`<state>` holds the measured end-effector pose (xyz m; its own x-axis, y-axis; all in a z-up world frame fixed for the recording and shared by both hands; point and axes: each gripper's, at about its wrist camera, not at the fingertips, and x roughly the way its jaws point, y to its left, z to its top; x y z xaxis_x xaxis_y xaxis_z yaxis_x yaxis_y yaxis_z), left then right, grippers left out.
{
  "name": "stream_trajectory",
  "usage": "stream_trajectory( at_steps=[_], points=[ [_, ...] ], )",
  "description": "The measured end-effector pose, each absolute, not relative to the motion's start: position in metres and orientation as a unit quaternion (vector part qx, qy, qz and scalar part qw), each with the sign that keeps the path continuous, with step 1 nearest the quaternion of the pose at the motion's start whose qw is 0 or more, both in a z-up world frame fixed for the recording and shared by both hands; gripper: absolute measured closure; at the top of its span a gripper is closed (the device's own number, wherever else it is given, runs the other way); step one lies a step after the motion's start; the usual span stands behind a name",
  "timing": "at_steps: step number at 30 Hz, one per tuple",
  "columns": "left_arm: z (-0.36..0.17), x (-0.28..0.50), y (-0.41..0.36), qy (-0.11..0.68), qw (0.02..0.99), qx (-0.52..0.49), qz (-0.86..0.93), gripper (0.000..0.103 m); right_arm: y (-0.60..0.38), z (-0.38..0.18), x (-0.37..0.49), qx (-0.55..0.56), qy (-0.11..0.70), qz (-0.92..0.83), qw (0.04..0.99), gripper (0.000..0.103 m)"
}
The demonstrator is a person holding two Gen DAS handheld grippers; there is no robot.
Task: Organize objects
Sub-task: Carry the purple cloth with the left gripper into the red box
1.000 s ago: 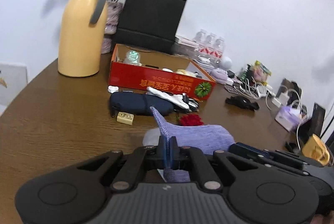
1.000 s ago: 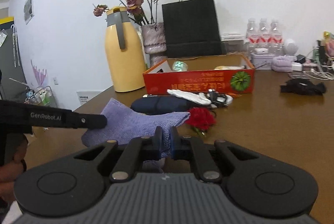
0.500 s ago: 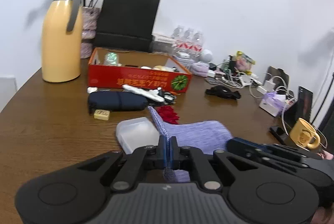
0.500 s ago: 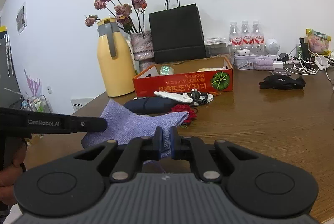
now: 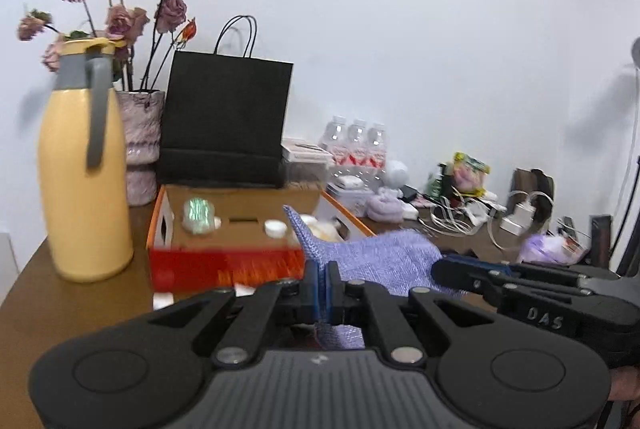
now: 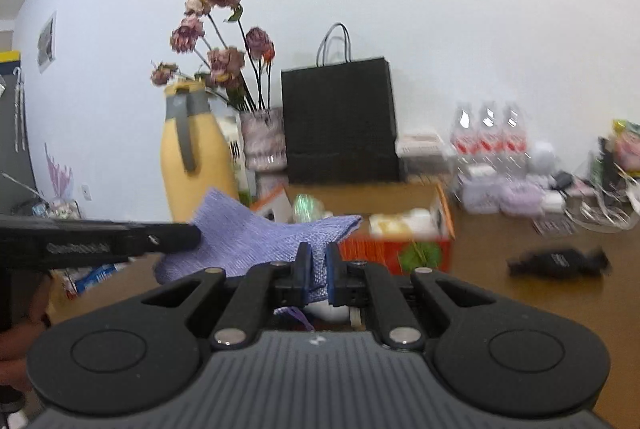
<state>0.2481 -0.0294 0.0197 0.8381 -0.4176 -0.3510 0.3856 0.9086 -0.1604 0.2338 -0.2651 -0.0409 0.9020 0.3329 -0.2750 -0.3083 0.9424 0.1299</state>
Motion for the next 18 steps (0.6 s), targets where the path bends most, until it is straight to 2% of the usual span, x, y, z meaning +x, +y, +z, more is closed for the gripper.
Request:
stream_trajectory(
  at_steps=[6,9,11,12,13,15,16,17,18],
  points=[
    [0.027,0.405,-0.03,0.249,0.956,-0.029,-0.151,0.101,-0.216,-0.019,0.388,0.017,0.213,0.182,0.96,0.095],
    [0.012,0.477,-0.038,0.288,0.952,0.003,-0.108,0.101,-0.183,-0.036,0.461,-0.048,0.268,0.144,0.951,0.095],
    [-0.006,0.519,-0.039,0.329,0.941,0.004,-0.084,0.101,-0.175,-0.05,0.503,-0.039,0.307,0.129,0.942,0.093],
    [-0.014,0.532,-0.04,0.343,0.936,0.006,-0.079,0.098,-0.174,-0.058,0.522,-0.023,0.329,0.126,0.936,0.089],
    [-0.023,0.546,-0.041,0.356,0.932,0.008,-0.068,0.096,-0.174,-0.067,0.534,-0.005,0.344,0.122,0.931,0.085],
    [-0.031,0.558,-0.036,0.352,0.934,0.004,-0.066,0.078,-0.173,-0.077,0.541,0.001,0.353,0.103,0.93,0.042],
    [-0.031,0.556,-0.031,0.342,0.937,0.001,-0.068,0.075,-0.17,-0.077,0.536,-0.009,0.344,0.088,0.935,0.037],
    [-0.029,0.549,-0.026,0.329,0.941,-0.005,-0.075,0.071,-0.169,-0.075,0.528,-0.022,0.323,0.08,0.943,0.028],
    [-0.025,0.542,-0.021,0.318,0.944,-0.011,-0.082,0.061,-0.17,-0.07,0.514,-0.037,0.294,0.079,0.952,0.02]
  ],
)
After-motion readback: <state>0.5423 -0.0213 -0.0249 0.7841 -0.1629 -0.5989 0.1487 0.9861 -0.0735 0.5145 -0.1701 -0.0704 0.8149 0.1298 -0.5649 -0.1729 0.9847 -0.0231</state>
